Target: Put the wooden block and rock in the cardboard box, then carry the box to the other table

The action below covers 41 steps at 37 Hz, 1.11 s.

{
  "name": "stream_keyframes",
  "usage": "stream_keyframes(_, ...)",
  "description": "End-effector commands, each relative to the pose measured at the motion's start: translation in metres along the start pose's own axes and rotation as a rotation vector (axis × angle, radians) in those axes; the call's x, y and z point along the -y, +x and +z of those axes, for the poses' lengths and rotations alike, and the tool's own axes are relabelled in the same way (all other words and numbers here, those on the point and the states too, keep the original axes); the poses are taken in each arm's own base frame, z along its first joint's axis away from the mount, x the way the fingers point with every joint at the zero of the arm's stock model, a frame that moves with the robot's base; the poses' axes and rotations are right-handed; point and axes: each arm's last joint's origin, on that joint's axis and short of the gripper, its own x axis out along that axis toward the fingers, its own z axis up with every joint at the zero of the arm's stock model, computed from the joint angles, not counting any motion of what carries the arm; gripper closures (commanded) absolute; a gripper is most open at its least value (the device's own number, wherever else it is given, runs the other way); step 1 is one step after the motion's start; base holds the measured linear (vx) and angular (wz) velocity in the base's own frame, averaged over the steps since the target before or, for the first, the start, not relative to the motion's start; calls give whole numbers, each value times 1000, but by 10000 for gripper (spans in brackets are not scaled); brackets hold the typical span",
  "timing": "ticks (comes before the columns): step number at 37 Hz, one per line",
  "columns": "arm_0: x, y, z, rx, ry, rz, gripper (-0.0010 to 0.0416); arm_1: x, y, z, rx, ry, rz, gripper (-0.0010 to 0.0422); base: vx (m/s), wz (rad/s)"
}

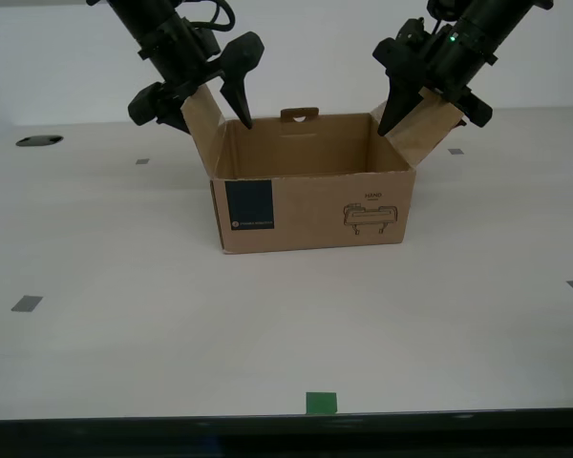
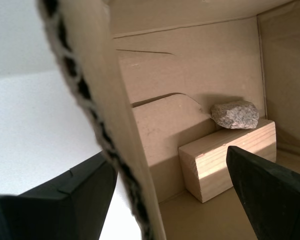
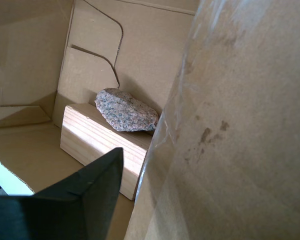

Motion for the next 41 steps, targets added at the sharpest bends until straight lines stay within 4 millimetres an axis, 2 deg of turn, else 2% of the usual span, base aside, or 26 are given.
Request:
stream_keyframes(1,0,1,0,-1,-3,6,195,0,0,0,1,-3,-1,152,0,0)
stream_keyframes(13,0,1,0,-1,-3,6,345,0,0,1,8,1,-4,309,0,0)
stream_keyframes(19,-1,1,0,-5,-2,7,412,1,0,3,27,10,-9,398,0,0)
stream_keyframes(20,-1,1,0,-6,-1,7,409,1,0,3,30,11,-10,416,0,0)
stream_keyframes(32,-2,1,-1,-16,9,8,407,1,-1,3,38,10,1,412,0,0)
stream_keyframes(41,-10,-10,-1,6,-5,7,407,5,-12,4,65,21,-4,413,0,0)
